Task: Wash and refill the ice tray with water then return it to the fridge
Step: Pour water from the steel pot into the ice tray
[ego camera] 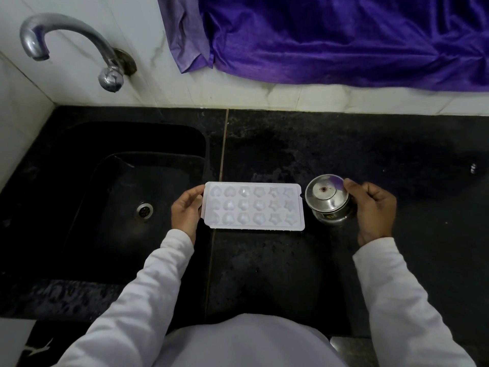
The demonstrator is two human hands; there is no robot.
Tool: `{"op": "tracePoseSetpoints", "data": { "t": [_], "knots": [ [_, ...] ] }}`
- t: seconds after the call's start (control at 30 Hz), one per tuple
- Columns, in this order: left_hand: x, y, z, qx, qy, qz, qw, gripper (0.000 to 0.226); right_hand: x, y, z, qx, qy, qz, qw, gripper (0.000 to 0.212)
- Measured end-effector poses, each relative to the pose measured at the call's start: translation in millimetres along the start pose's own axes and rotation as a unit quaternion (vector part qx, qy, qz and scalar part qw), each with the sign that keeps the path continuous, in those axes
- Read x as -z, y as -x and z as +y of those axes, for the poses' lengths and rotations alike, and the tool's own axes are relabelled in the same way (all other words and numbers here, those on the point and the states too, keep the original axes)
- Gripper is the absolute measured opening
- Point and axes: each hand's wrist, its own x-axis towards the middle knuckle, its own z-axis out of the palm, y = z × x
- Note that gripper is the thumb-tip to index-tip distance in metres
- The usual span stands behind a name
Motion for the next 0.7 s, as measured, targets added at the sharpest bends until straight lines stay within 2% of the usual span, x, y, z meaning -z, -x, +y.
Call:
{"op": "tracePoseSetpoints", "data": {
  "t": [0.2, 0.53, 0.7],
  "knots": [
    [-1, 2, 3, -0.001, -0.001, 0.0, 1.0, 0.033, -6, 1, -5, -0.019, -0.045, 0.001, 0.999, 0.038],
    [0, 2, 2, -0.004, -0.015, 0.012, 1.0, 0.033, -17, 5, 3, 0.035, 0.029, -0.051, 0.998, 0.051],
    [0, 2, 2, -0.011, -0.008, 0.003, 1.0, 0.035, -21, 9, 5, 0.051, 0.064, -0.056, 0.995, 0.046]
  ]
}}
